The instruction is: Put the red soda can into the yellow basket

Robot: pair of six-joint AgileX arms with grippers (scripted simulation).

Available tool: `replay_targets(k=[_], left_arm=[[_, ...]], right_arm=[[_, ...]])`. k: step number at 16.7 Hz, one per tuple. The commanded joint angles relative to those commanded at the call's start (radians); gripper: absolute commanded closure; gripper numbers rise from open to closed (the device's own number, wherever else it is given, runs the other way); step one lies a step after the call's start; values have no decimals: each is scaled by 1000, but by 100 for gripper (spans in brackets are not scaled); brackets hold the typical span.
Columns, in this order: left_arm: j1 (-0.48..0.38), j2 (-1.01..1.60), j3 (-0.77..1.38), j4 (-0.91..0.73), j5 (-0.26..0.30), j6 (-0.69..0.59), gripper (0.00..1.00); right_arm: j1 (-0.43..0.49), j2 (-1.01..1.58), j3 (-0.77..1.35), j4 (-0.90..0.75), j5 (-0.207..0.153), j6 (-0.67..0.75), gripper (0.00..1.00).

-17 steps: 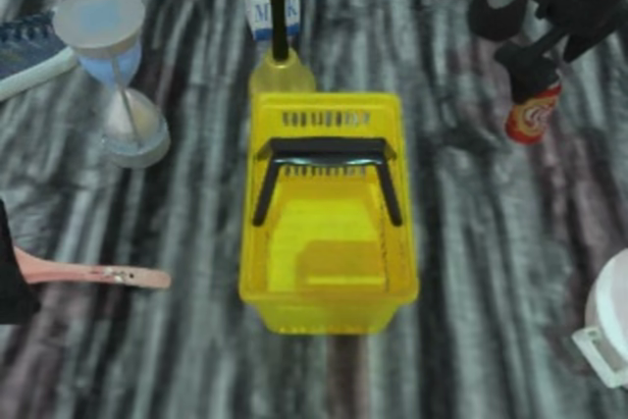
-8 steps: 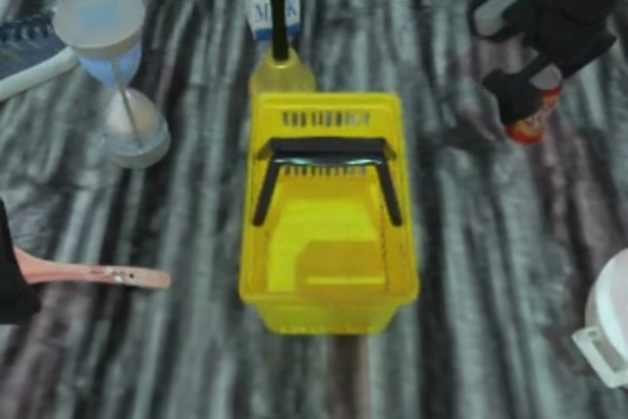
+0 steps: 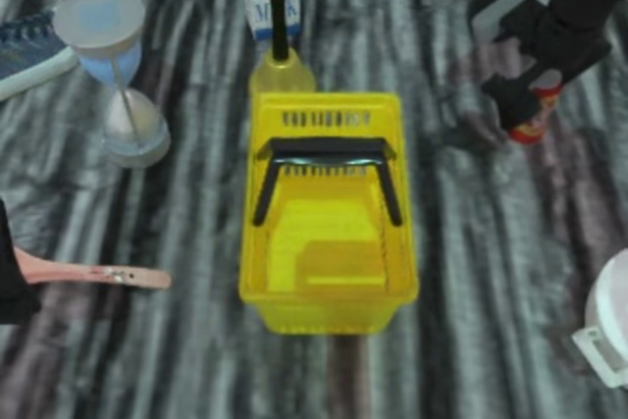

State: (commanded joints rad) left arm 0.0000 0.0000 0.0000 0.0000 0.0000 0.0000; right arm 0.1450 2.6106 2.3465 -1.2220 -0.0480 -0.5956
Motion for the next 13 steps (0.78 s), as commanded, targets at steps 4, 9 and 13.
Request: replay_targets(k=[4,9,13], left_arm=[[0,0,0,0,0,0,0],[0,0,0,0,0,0,0],[0,0,0,0,0,0,0]], right_arm=[[0,0,0,0,0,0,53],[0,0,0,0,0,0,90],[0,0,0,0,0,0,100]])
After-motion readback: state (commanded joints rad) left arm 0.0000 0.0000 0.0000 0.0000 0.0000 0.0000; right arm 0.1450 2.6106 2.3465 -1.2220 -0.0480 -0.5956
